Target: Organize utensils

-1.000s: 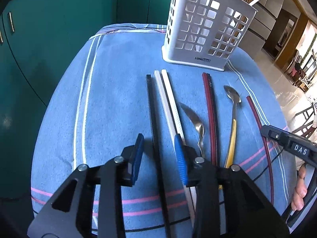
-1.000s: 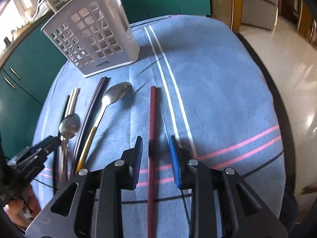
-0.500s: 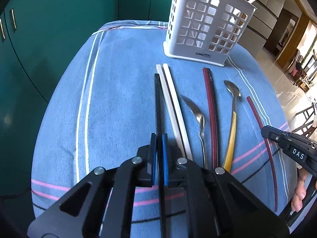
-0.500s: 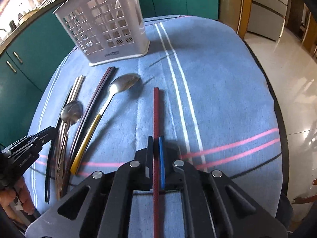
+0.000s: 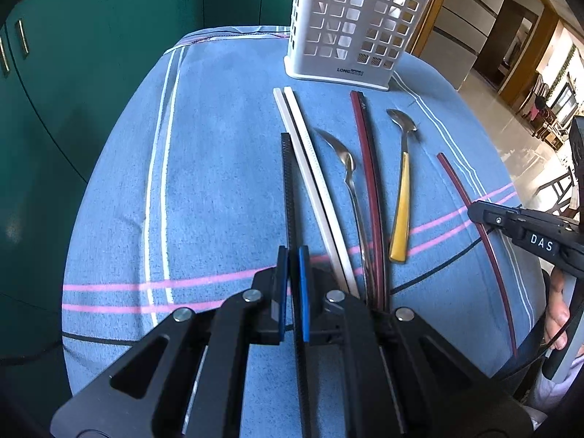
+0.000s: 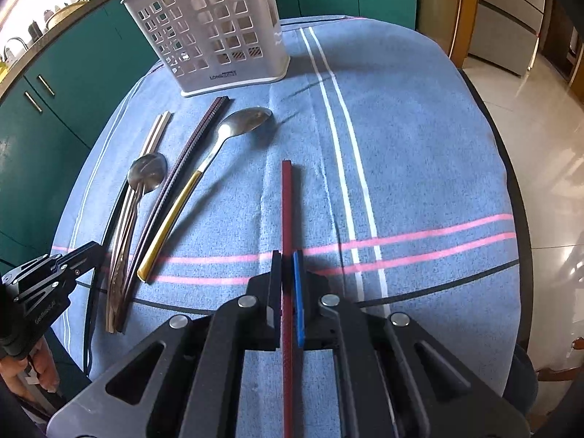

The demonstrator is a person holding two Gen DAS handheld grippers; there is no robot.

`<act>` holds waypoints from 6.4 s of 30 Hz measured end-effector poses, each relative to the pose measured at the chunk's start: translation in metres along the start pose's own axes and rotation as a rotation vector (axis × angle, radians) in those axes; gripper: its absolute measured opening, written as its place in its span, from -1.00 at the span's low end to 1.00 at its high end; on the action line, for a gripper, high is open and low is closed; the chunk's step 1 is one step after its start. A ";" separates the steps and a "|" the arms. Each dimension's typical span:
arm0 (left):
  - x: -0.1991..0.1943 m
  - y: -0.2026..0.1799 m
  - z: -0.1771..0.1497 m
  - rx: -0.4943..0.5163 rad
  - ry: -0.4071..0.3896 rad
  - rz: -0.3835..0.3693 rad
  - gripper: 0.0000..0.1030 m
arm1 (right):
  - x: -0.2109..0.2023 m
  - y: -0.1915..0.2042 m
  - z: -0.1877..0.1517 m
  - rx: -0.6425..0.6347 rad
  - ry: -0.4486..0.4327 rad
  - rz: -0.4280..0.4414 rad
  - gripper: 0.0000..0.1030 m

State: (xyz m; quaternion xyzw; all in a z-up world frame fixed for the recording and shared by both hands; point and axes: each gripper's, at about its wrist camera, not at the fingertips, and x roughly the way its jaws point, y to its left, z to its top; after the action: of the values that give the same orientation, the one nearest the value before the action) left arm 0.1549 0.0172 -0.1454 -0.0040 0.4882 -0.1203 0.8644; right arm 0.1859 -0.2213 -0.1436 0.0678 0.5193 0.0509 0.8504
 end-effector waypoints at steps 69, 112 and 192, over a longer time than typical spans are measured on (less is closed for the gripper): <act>0.046 0.001 0.073 0.064 0.014 0.137 0.00 | 0.031 0.024 0.046 -0.148 -0.014 -0.184 -0.56; 0.006 -0.009 0.065 0.062 -0.073 0.065 -0.88 | -0.001 0.029 0.036 -0.133 -0.074 -0.088 -0.87; -0.032 0.008 0.085 -0.018 -0.263 0.083 -0.13 | -0.070 -0.003 0.059 -0.045 -0.270 -0.029 -0.24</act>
State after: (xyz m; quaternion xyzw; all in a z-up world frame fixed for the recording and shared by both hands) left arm 0.2127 0.0225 -0.0753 -0.0073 0.3715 -0.0786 0.9251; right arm 0.2062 -0.2390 -0.0561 0.0475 0.4000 0.0405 0.9144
